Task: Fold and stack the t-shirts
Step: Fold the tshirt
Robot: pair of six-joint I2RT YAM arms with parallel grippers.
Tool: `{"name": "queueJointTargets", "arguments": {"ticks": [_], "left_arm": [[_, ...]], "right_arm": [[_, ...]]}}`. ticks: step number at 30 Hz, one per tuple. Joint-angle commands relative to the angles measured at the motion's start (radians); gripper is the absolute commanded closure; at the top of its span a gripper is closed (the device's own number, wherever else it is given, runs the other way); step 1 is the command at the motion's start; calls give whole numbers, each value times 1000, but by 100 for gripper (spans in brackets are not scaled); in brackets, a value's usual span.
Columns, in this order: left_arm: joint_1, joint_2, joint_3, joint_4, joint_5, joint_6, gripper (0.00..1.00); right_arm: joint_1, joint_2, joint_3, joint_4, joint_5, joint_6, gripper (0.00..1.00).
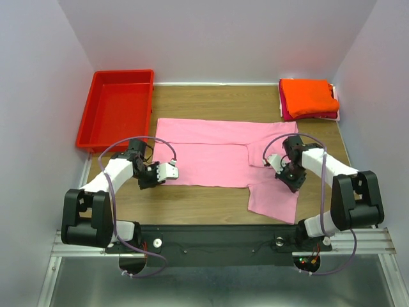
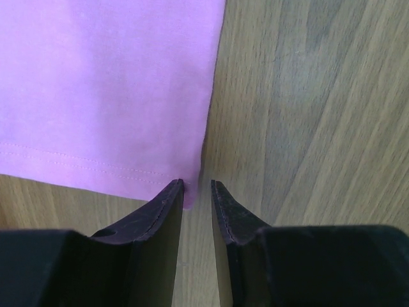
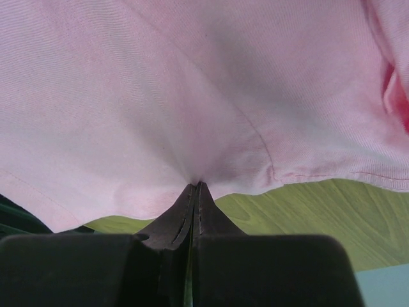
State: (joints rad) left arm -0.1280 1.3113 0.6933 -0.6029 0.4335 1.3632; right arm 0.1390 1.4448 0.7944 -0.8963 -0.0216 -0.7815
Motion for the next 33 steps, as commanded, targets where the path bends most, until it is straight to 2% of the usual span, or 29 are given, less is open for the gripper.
{"name": "queueJointTargets", "arguments": {"ticks": [1, 7, 8, 11, 19, 28, 33], "left_arm": [[5, 3, -29, 23, -10, 10, 66], [5, 0, -40, 40, -24, 11, 85], [5, -4, -40, 34, -21, 14, 92], [5, -21, -34, 5, -9, 25, 100], [5, -41, -11, -55, 13, 33, 100], [36, -27, 127, -129, 89, -38, 100], [41, -24, 135, -141, 96, -32, 100]], "right_arm": [[5, -37, 22, -35, 15, -2, 99], [5, -66, 11, -41, 15, -4, 99], [4, -76, 11, -43, 41, -2, 99], [4, -98, 9, -50, 41, -1, 99], [2, -144, 34, -76, 28, -15, 99], [-32, -181, 101, -110, 31, -35, 99], [-52, -195, 123, -133, 28, -44, 99]]}}
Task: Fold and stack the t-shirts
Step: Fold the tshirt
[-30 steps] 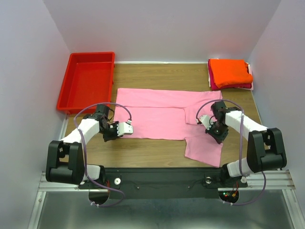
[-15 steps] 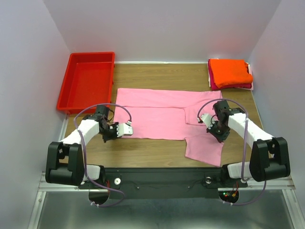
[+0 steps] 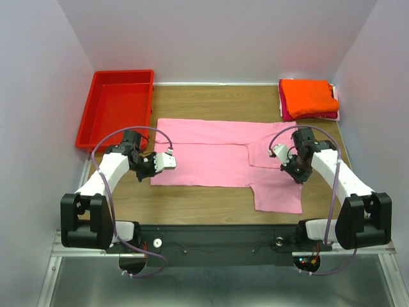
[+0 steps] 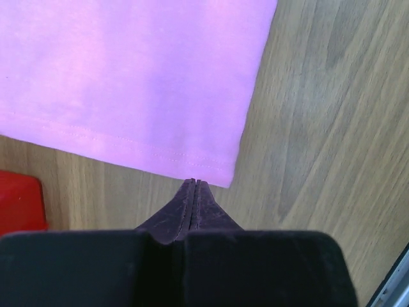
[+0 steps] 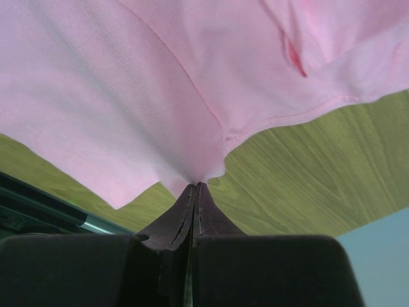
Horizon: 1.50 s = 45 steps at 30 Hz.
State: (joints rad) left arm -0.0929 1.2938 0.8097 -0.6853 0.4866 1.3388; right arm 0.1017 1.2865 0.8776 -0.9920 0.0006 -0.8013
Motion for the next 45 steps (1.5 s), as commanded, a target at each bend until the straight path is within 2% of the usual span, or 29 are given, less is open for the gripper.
{"name": "queueJointTargets", "arguments": {"ticks": [1, 3, 5, 12, 23, 25, 26, 28, 36, 40, 45], "left_arm": [[5, -14, 13, -57, 41, -3, 100], [5, -25, -15, -56, 32, 19, 80], [5, -36, -47, -39, 15, 33, 67], [4, 15, -109, 45, -40, 36, 63], [2, 102, -141, 147, -46, 34, 65], [2, 111, -142, 136, -52, 46, 75], [4, 114, -144, 130, -59, 51, 87], [4, 99, -150, 103, -66, 68, 99], [4, 1, -138, -92, -43, 128, 100], [22, -73, -127, -138, -69, 129, 100], [65, -62, -67, -233, -48, 172, 100]], "right_arm": [[-14, -36, 38, -39, 6, -26, 99], [-14, -35, 32, -39, 6, -24, 99], [-14, -30, 29, -39, 4, -22, 99], [-14, -4, 40, -39, -24, -21, 99], [-14, 7, 29, -37, -16, -18, 99], [-14, 4, 24, -39, -10, -18, 99], [-14, -3, 23, -39, -7, -18, 99], [-14, -18, 18, -39, -7, -15, 99], [-16, -101, 11, -105, 30, -10, 99], [-14, -171, 9, -149, 44, -16, 99], [-14, -260, 3, -209, 59, -30, 99]]}}
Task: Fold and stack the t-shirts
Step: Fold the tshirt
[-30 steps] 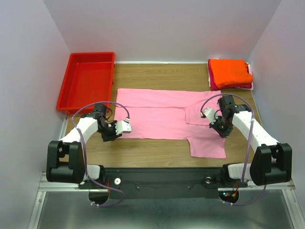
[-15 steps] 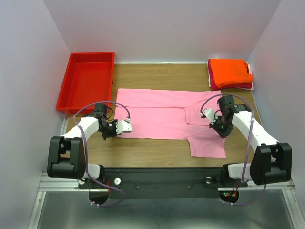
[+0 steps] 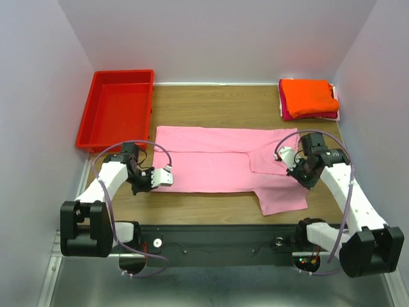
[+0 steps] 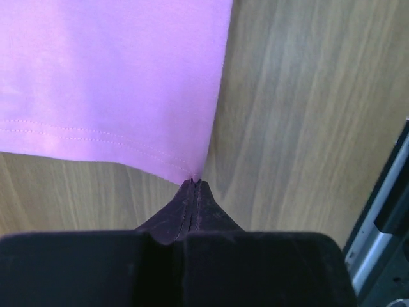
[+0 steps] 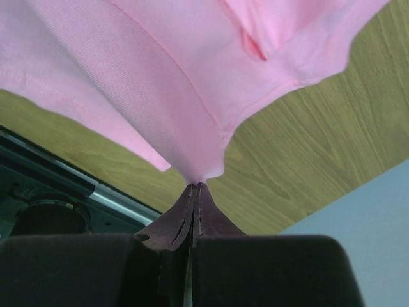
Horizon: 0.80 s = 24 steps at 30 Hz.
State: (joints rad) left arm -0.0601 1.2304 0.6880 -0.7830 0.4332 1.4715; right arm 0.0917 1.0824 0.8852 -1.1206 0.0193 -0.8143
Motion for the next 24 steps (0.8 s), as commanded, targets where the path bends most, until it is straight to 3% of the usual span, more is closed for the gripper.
{"name": "queueJointTargets", "arguments": {"ticks": [1, 11, 24], "left_arm": [[43, 21, 70, -150, 28, 36, 100], [108, 240, 407, -168, 140, -80, 100], [91, 472, 663, -96, 157, -223, 100]], "right_arm": [[-4, -61, -3, -81, 45, -19, 99], [-7, 158, 133, 7, 27, -49, 99], [-20, 438, 380, 30, 47, -106, 99]]}}
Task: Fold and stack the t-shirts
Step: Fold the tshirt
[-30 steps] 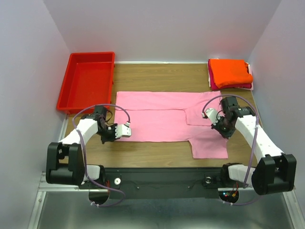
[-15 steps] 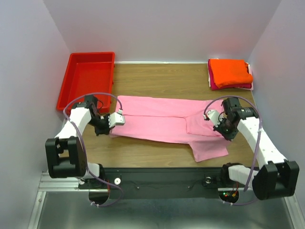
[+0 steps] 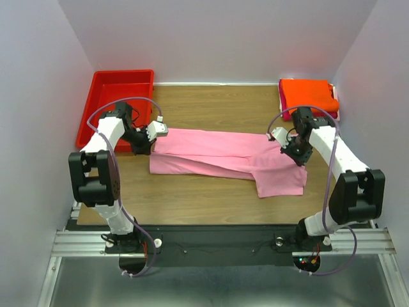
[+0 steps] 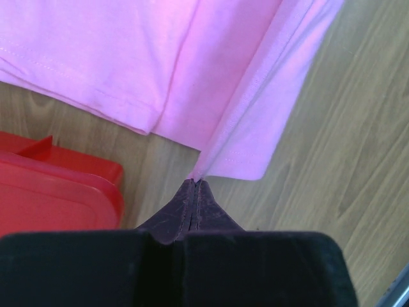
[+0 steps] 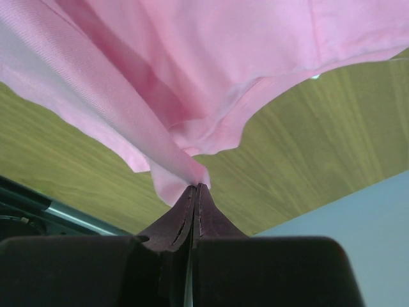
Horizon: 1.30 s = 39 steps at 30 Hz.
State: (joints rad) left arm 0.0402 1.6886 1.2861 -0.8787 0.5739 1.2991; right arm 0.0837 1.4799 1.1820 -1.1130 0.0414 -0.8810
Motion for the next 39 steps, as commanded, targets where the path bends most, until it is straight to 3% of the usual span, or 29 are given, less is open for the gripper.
{"name": "queueJointTargets", "arguments": {"ticks": [1, 24, 39], "left_arm": [[-16, 26, 73, 9, 15, -58, 100], [-65, 241, 285, 64, -40, -144, 100], [-92, 304, 240, 155, -94, -198, 100]], "right_arm": [[-12, 69, 97, 22, 25, -42, 99], [-41, 372, 361, 13, 8, -32, 99], [-52, 513, 458, 18, -21, 10, 99]]}}
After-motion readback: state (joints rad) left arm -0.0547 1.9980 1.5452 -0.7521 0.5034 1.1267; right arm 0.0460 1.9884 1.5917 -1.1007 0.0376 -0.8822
